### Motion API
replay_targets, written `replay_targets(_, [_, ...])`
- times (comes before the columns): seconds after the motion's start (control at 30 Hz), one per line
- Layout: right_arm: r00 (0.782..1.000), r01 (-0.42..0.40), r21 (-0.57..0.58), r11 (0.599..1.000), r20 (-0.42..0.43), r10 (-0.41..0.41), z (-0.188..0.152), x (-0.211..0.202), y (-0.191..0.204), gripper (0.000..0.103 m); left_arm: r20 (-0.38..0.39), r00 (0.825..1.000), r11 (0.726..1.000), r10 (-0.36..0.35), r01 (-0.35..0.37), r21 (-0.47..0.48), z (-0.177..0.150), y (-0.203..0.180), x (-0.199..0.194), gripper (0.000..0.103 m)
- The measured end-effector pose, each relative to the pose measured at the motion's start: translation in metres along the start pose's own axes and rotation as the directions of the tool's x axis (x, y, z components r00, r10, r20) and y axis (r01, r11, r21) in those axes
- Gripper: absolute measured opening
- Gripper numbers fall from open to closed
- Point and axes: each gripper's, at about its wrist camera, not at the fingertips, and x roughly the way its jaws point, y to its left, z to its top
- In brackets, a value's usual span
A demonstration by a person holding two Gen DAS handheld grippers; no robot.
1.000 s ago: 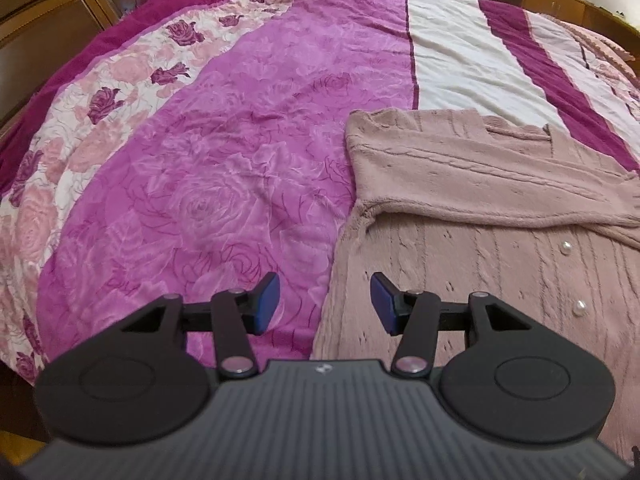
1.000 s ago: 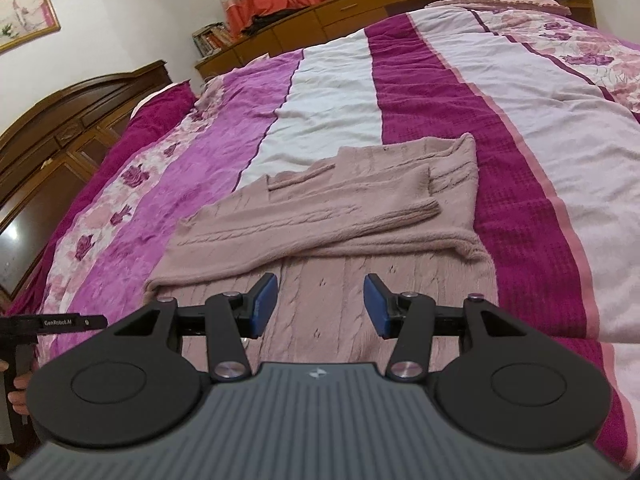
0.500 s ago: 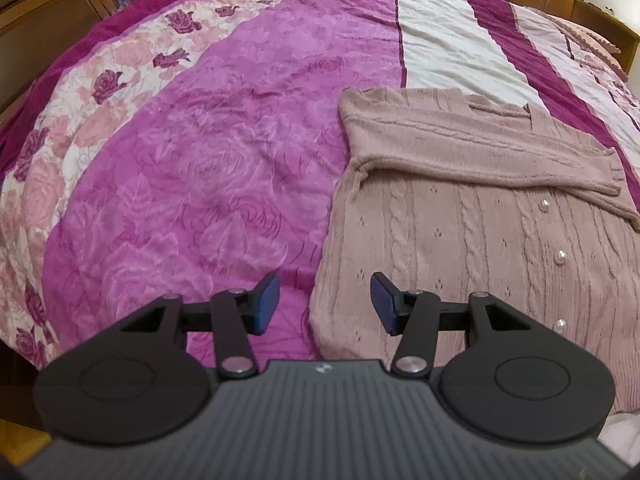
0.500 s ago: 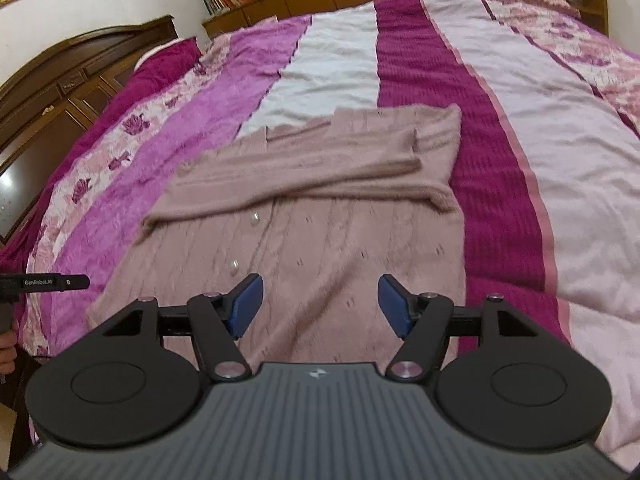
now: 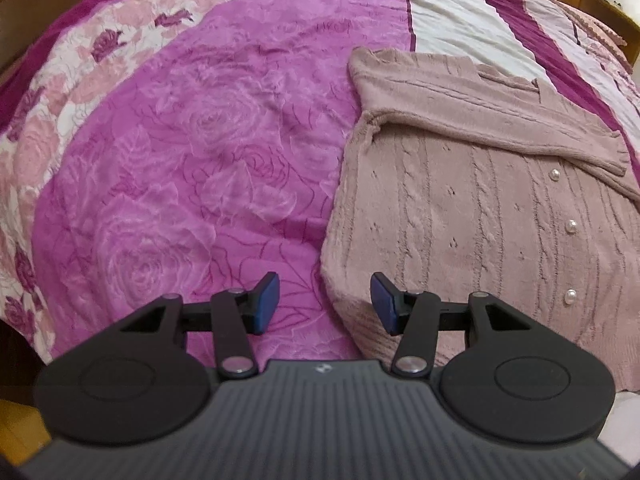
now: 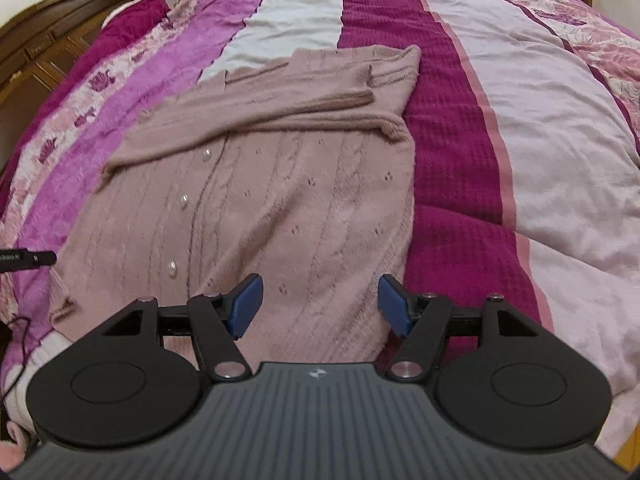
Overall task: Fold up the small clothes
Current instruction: 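Move both tools to the ribbed hem of the cardigan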
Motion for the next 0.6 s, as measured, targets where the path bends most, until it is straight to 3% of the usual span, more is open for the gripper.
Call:
replay_targets(0.2, [0.998, 0.042, -0.013, 0.999, -0.038, -0.043, -0.004, 0.006, -0.002, 0.071, -0.042, 0.997, 0.998, -0.059, 0.059, -0.015, -0.003, -0.002, 0.006, 0.053])
replay_targets(0.3, [0.997, 0.047, -0.027, 0.999, -0.055, -0.048, -0.006, 0.008, -0.002, 0.071, -0.050, 0.997, 0.998, -0.063, 0.064, 0.006, -0.006, -0.009, 0.012, 0.058])
replay_targets(0.47, [0.997, 0.019, -0.030, 0.999, -0.072, -0.021, -0.009, 0.017, -0.003, 0.077, -0.048, 0.998, 0.997, -0.049, 0.052, 0.052, -0.004, -0.017, 0.023, 0.059])
replay_targets(0.6, [0.996, -0.012, -0.038, 0.999, -0.092, 0.008, -0.008, 0.023, -0.002, 0.077, -0.083, 0.992, 0.991, -0.095, 0.102, 0.084, 0.000, -0.020, 0.035, 0.063])
